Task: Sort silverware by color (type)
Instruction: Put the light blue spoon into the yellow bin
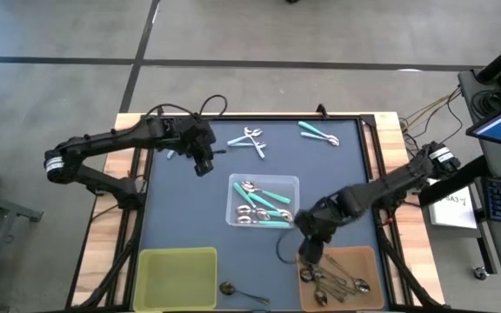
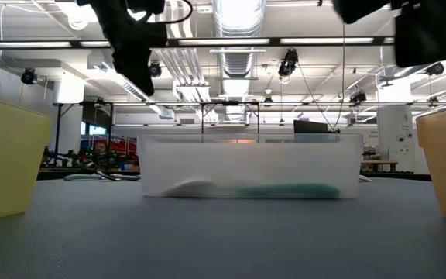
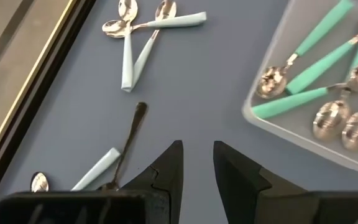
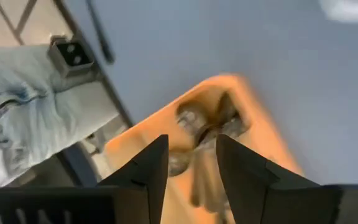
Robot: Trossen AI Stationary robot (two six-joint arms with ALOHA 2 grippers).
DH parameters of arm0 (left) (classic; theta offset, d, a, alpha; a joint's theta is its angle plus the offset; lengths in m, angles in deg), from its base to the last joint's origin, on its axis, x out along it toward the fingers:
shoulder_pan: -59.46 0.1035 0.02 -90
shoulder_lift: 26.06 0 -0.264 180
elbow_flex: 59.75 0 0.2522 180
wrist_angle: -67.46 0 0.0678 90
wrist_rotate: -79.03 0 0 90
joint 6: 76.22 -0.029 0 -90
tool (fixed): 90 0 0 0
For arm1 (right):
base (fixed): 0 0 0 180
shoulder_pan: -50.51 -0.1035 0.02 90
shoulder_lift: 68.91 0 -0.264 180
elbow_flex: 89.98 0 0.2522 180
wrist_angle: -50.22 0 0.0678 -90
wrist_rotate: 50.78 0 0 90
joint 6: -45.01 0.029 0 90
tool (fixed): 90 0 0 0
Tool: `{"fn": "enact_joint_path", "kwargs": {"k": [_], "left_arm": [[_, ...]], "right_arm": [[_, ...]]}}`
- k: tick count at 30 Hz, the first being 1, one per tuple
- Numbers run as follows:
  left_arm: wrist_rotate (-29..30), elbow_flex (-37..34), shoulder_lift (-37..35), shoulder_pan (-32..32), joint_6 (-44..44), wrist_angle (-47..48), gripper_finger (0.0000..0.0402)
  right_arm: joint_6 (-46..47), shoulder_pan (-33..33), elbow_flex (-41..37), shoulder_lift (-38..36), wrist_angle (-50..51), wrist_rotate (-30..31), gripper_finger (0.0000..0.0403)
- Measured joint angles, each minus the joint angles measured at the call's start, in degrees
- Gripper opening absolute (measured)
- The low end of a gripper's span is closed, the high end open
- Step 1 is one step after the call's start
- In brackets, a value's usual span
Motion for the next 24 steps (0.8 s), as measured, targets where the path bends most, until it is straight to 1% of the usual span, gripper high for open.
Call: {"fn": "enact_joint_path", "kwargs": {"k": [7,13,15,20,22,24], "left_arm": [[-0.13,0.48,6.50,2.91,-2.87,-4.39,0.0071],[-0.16,5.85,14.47,3.66,-2.14,-4.55,0.0071],[-0.20,8.42,16.89,3.66,-1.49,-3.84,0.0071],[-0.44,12.84,20.87,4.08,-3.49,-2.76,0.0071],[-0.63,13.59,22.14,4.99,-4.14,-3.68,0.0071],[-2.31,14.13,23.56,6.41,-4.24,-5.70,0.0071]], "right_arm": [[-17.77,10.46,2.80,0.00,9.74,1.60,0.0127],[-32.23,19.93,3.74,-0.08,12.78,2.08,0.0123],[-36.55,22.63,3.77,-0.09,12.69,4.58,0.0123],[-47.49,28.17,3.77,-0.10,12.52,14.58,0.0125],[-50.29,30.23,3.77,-0.11,11.86,17.20,0.0125],[-51.43,32.23,3.77,-0.05,10.68,19.13,0.0126]]}}
